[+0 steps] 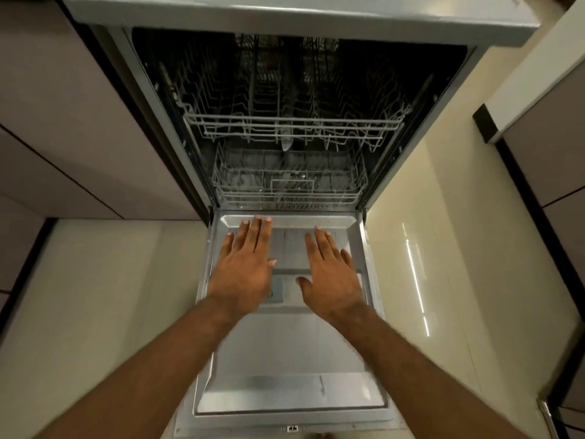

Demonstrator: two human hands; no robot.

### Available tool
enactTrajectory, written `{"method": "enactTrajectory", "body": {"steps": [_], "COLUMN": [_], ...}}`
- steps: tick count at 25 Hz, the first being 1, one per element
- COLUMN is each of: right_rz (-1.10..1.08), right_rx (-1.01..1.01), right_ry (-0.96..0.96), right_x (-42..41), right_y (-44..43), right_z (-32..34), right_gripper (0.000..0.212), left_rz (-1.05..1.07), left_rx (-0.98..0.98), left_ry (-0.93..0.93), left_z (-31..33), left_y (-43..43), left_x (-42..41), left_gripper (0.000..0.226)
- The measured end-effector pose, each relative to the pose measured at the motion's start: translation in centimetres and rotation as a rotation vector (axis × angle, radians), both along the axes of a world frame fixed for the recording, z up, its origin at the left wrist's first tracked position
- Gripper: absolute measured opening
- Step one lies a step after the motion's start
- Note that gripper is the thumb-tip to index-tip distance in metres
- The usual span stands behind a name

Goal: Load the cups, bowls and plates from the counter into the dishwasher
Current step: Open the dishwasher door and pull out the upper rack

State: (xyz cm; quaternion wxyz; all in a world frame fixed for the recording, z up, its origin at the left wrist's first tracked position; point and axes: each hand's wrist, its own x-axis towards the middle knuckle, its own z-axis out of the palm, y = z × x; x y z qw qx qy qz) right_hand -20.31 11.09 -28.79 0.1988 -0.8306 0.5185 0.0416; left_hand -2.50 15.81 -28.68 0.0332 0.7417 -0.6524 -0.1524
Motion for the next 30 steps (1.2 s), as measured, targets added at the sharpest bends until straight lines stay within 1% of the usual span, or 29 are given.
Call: {"method": "enactTrajectory", "body": {"steps": [3, 7, 10, 12, 13, 15, 17, 19, 21, 23, 26, 30], "right_rz": [0.008, 0.017, -0.021, -0.017, -0.012, 0.0, 0.018, 0.049, 0.077, 0.06, 0.035, 0.018], "right_rx": [-0.086, -0.251, -0.349, -0.443, -0.469, -0.443, -0.383, -0.381, -0.415, -0.423, -0.408, -0.433], "right_ry": [0.002, 0.005, -0.005, -0.062, -0.087, -0.062, 0.036, 0.08, 0.07, 0.034, -0.004, -0.066], "right_x": [1.2, 2.2, 2.9, 3.5, 3.6, 3.7, 3.3, 2.9, 2.7, 2.6, 2.6, 1.9], "right_y": [-3.7, -9.0, -13.5, -16.6, -18.0, -20.9, -23.3, -24.5, -24.7, -24.7, -24.4, -22.3], "right_z": [1.7, 3.6, 4.6, 5.3, 5.6, 5.8, 5.7, 5.5, 5.4, 5.5, 5.9, 6.2], "right_gripper": [0.093, 0.092, 0.093, 0.09, 0.087, 0.086, 0.092, 0.092, 0.086, 0.079, 0.07, 0.046], "left_rz": [-0.001, 0.016, 0.066, 0.072, 0.072, 0.093, 0.111, 0.1, 0.083, 0.071, 0.053, 0.029], "left_rx": [-0.058, -0.137, -0.267, -0.341, -0.339, -0.277, -0.183, -0.139, -0.162, -0.179, -0.184, -0.204], "left_ry": [-0.046, -0.092, -0.135, -0.156, -0.174, -0.207, -0.213, -0.228, -0.241, -0.244, -0.256, -0.237], "left_z": [1.3, 2.4, 3.4, 4.1, 4.4, 4.5, 4.4, 4.4, 4.5, 4.8, 5.1, 5.1], "left_y": [-3.5, -8.3, -12.4, -15.1, -16.3, -18.6, -20.6, -21.5, -21.8, -21.9, -21.8, -20.2], "left_x": [1.2, 2.7, 3.9, 4.9, 5.5, 6.7, 7.7, 8.6, 9.2, 9.2, 9.1, 9.1], "left_gripper": [0.082, 0.084, 0.086, 0.083, 0.081, 0.079, 0.08, 0.077, 0.065, 0.053, 0.044, 0.028]}}
